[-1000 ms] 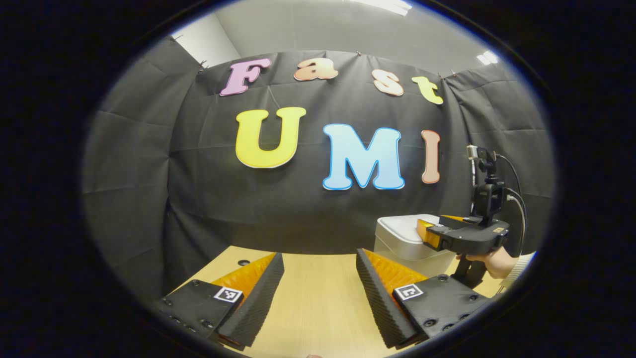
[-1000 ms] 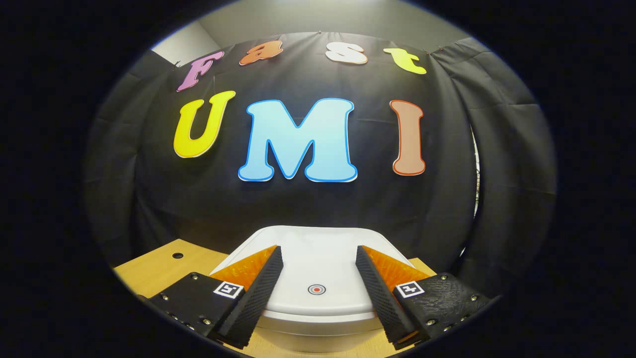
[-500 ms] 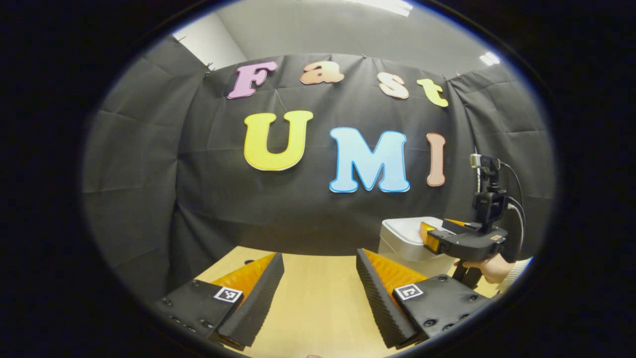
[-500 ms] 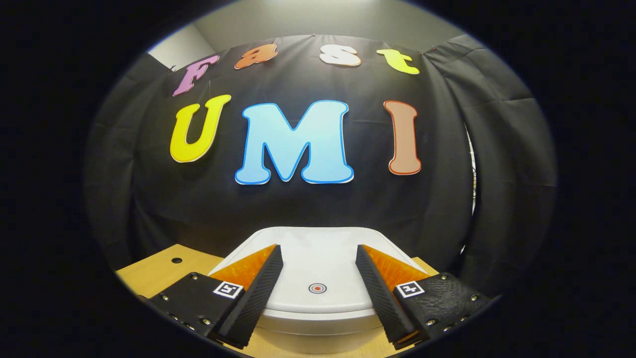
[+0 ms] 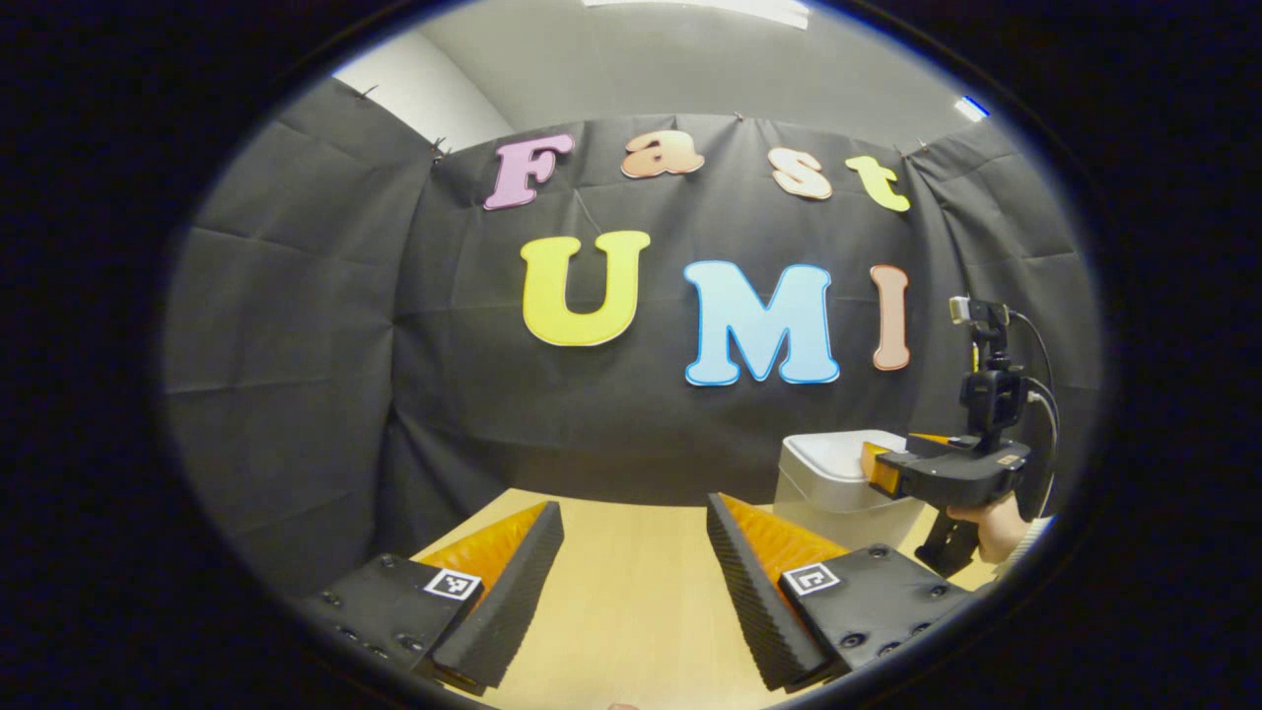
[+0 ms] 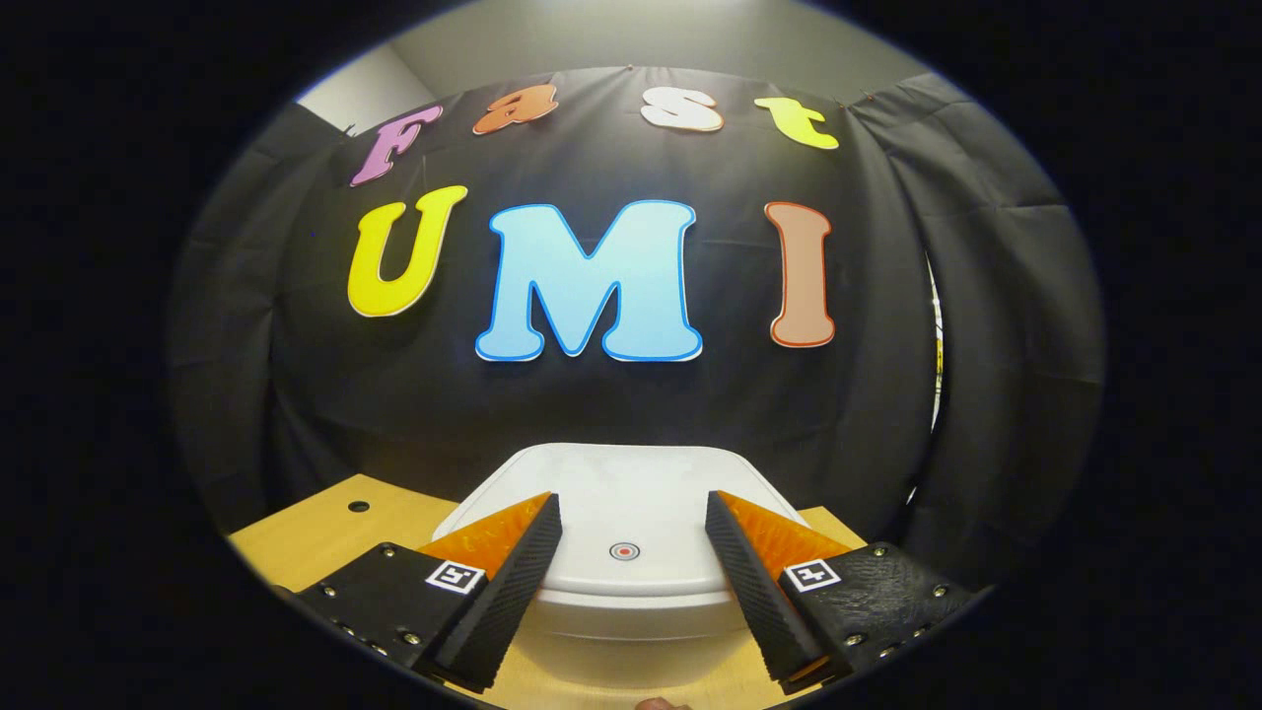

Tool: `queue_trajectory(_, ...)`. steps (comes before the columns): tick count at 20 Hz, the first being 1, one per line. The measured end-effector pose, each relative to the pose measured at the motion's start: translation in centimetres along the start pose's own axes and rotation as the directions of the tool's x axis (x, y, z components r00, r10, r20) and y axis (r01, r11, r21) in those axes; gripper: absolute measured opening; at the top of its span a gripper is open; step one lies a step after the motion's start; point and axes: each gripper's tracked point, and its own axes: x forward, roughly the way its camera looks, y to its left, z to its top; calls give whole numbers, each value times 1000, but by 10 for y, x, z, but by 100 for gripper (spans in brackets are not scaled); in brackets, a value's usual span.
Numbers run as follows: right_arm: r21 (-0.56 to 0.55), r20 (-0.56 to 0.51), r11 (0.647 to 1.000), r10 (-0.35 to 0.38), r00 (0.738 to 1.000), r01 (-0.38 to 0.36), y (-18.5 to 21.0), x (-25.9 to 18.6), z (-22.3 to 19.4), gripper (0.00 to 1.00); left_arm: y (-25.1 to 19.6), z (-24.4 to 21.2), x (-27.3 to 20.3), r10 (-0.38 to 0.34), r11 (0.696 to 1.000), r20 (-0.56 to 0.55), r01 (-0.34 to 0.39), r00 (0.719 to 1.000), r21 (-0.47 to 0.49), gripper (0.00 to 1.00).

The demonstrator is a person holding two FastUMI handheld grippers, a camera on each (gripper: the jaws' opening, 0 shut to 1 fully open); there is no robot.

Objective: Press the lid of the desktop garbage bin to open it, pick up the crumpled paper on the desktop and throw it into the bin, then pick up the pop can on the desktop and drop it into the bin, and finally close the garbage bin lid.

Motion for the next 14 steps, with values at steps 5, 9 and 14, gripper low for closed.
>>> queue_trajectory(5, -38, 17, 999, 31, 999, -31, 2, -49, 11, 95, -8, -1, -10, -22, 1000, 11, 21, 1000, 14, 96)
queue_trajectory(9, -35, 5, 999, 34, 999, -34, 1, -89, 16, 95, -22, 0, -5, -72, 997, 28, 72, 997, -20, 96)
queue_trajectory(14, -2, 22, 1000, 31, 999, -31, 3, -129, 27, 94, -24, -7, 1, -105, 994, 31, 106, 994, -27, 96)
